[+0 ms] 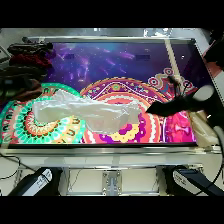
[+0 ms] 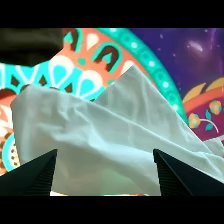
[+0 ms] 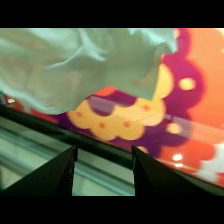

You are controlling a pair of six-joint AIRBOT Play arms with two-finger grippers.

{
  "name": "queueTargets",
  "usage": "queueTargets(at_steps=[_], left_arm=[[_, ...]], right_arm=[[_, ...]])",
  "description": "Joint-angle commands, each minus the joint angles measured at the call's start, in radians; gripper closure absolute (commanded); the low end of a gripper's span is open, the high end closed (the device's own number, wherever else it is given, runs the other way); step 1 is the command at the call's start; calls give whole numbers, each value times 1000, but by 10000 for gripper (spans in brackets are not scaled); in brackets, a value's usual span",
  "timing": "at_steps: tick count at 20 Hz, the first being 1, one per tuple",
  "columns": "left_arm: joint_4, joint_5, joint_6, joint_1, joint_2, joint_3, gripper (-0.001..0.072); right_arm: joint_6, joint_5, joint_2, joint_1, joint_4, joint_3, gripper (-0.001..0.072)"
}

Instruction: Fold the shirts.

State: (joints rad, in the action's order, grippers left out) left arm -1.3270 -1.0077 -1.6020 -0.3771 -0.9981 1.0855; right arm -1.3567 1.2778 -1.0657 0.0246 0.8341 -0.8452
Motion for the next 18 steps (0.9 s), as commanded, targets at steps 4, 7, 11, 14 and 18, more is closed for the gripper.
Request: queueTargets(at_steps=[4, 7, 11, 14, 18], left_arm=[[415, 195, -29, -270, 256, -542, 13], [438, 174, -29, -269, 249, -542, 13], [439, 174, -30, -269, 248, -542, 13], [439, 174, -30, -269, 248, -542, 13], [438, 142, -33, -269, 248, -543, 13]], right_arm=[[246, -325, -9, -144, -782, 568, 102], [251, -555, -71, -340, -860, 534, 146], [251, -615, -226, -480, -917, 419, 206], [251, -613, -331, -518, -961, 336, 207], [229, -589, -388, -520, -961, 264, 232]])
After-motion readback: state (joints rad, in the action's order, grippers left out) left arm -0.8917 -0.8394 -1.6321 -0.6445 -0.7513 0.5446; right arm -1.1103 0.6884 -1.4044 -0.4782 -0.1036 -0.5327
